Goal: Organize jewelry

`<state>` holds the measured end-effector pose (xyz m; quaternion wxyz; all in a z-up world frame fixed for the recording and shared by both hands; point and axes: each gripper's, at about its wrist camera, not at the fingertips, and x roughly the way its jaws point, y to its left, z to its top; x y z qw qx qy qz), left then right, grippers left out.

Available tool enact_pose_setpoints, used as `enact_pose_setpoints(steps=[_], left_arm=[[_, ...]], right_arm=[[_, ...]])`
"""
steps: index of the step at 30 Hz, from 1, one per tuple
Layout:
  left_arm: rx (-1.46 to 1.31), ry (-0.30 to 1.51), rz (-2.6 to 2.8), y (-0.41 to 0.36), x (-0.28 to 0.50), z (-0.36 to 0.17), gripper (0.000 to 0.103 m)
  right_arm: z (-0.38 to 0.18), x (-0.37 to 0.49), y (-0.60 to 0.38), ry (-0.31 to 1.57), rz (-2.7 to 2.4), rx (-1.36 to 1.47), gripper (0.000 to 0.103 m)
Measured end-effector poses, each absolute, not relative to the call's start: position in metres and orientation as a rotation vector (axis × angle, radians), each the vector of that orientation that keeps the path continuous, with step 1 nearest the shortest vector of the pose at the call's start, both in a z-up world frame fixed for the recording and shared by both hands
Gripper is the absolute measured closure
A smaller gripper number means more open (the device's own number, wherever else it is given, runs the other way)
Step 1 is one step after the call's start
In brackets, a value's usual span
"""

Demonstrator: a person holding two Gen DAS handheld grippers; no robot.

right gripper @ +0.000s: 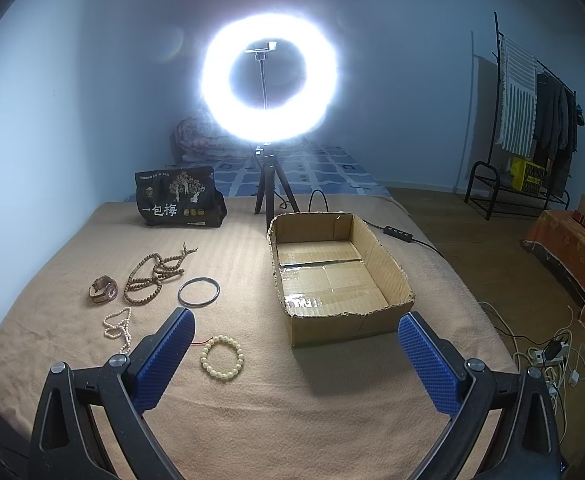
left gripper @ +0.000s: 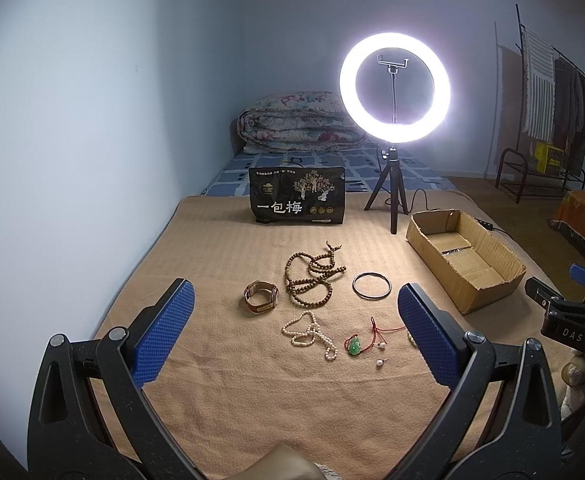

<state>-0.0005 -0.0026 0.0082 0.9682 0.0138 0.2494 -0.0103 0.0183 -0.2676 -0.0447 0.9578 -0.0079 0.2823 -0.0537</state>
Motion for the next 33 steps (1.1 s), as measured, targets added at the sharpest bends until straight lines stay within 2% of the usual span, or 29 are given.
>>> enact_pose_setpoints(steps=[18,33], left_arm=[[0.033,0.512,-0.016,-0.001,0.001,0.006,0.0],[0.01,0.571,0.019,0.017,0.027,-0.023,0.0]], right_arm=[[-0.05,0.019,-0.266,0.59,-0.099,-0.017,0.0],[-0.073,0.039,-0.27,0.665,-0.054,0.008,0.0]])
